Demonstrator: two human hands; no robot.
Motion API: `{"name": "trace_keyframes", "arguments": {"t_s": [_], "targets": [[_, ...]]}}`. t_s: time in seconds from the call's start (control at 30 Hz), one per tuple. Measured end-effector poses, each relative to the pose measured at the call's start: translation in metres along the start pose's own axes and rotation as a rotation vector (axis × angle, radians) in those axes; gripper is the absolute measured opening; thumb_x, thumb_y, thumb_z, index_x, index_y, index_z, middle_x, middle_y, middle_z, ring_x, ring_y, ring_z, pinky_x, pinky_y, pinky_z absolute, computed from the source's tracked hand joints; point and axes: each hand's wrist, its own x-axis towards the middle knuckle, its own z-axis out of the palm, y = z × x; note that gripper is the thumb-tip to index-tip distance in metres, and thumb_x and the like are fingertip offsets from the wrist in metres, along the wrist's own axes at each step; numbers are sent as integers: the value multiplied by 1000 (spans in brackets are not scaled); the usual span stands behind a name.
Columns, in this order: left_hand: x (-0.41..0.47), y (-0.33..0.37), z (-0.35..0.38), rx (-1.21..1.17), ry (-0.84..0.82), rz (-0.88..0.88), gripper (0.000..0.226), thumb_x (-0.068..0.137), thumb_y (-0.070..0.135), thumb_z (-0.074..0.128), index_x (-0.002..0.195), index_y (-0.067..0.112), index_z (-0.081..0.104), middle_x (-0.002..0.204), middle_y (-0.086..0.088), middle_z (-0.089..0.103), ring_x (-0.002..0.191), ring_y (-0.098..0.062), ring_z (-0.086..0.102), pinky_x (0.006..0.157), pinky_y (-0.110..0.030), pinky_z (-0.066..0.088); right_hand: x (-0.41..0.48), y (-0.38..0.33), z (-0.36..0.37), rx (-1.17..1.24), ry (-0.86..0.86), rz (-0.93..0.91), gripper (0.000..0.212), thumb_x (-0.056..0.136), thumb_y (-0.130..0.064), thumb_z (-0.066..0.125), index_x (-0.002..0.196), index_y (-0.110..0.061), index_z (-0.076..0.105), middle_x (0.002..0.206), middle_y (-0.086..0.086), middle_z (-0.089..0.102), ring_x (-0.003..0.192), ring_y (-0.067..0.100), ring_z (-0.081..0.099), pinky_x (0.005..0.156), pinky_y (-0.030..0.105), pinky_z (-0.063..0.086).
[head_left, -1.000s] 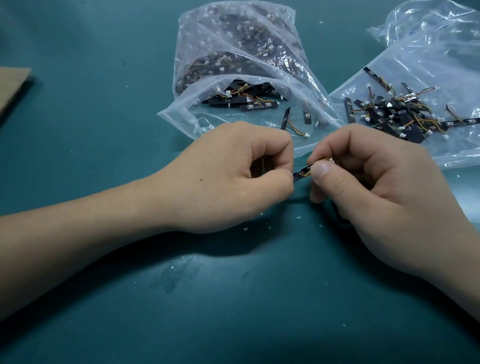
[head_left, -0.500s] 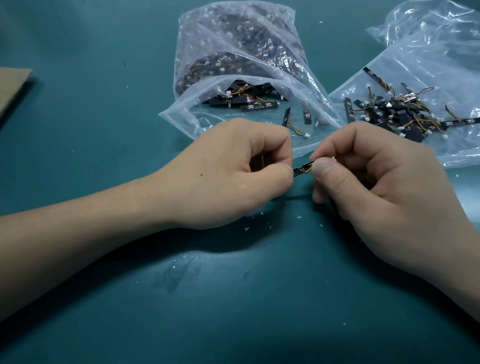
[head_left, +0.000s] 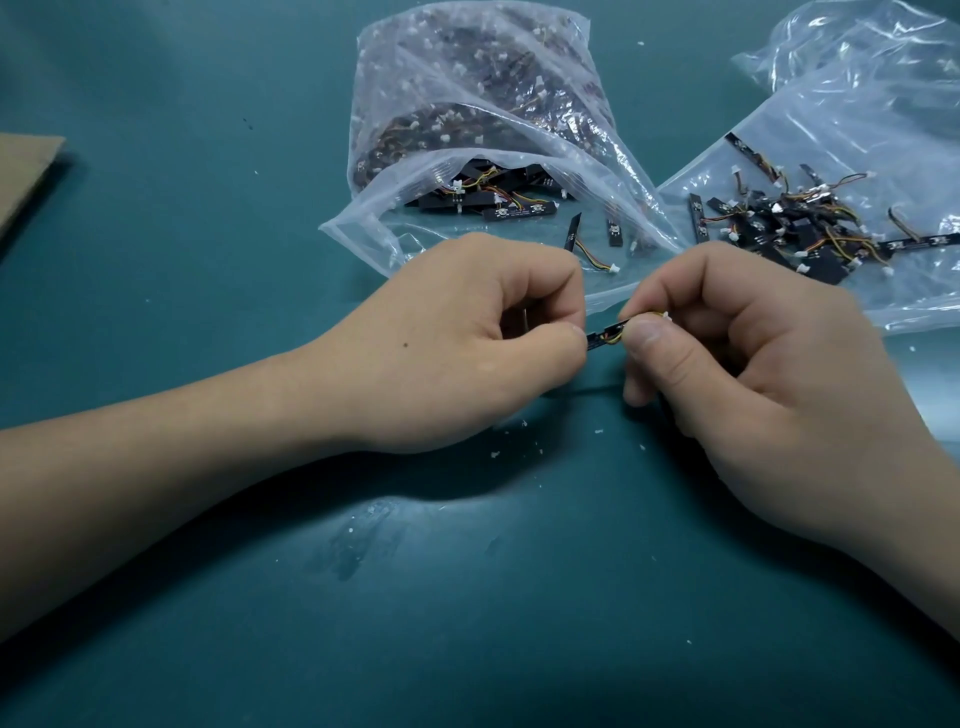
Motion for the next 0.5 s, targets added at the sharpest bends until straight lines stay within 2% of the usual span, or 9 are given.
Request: {"name": "trace_keyframes", "arguments": {"t_s": [0.4,0.5], "targets": [[0,1,0,-2,-6,5,14,85,19,59,71,17,58,60,5,56,53,-7,46,55,-16,36,0,0,-2,5,-11,-10,9,98,-29,58,90,-31,58,71,-9,71,52,20,57,48,27,43],[0,1,0,-14,-1,5,15,86,19,59,71,19,57,61,6,57,54,-5,46,55,-16,37,0,0,-1,3,0,-7,8,99,-29,58,90,-31,58,71,-10,71,52,21,56,48,25,43]]}}
